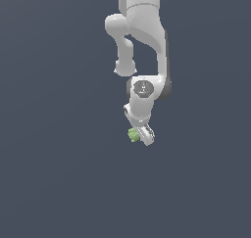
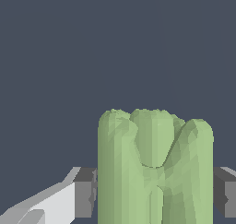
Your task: Pick up the object and move it to a goal position.
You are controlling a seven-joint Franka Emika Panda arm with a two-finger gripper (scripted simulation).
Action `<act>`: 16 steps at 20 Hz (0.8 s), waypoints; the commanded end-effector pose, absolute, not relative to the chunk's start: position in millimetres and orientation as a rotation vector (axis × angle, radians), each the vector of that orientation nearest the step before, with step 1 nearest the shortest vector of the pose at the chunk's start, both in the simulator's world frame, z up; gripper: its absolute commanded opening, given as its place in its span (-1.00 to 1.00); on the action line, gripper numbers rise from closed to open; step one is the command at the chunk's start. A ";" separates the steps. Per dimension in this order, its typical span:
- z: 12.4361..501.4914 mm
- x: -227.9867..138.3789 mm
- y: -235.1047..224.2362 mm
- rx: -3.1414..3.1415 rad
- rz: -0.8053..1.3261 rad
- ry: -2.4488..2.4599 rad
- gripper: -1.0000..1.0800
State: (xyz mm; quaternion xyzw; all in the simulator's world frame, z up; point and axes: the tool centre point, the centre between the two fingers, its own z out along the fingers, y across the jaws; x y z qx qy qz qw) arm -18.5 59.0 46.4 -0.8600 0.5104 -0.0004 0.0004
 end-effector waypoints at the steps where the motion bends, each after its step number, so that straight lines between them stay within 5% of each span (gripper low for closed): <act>1: 50.9 -18.0 61.6 -2.701 -0.002 1.602 -1.00; 16: 153.8 -10.0 120.5 -2.702 -0.002 1.605 -1.00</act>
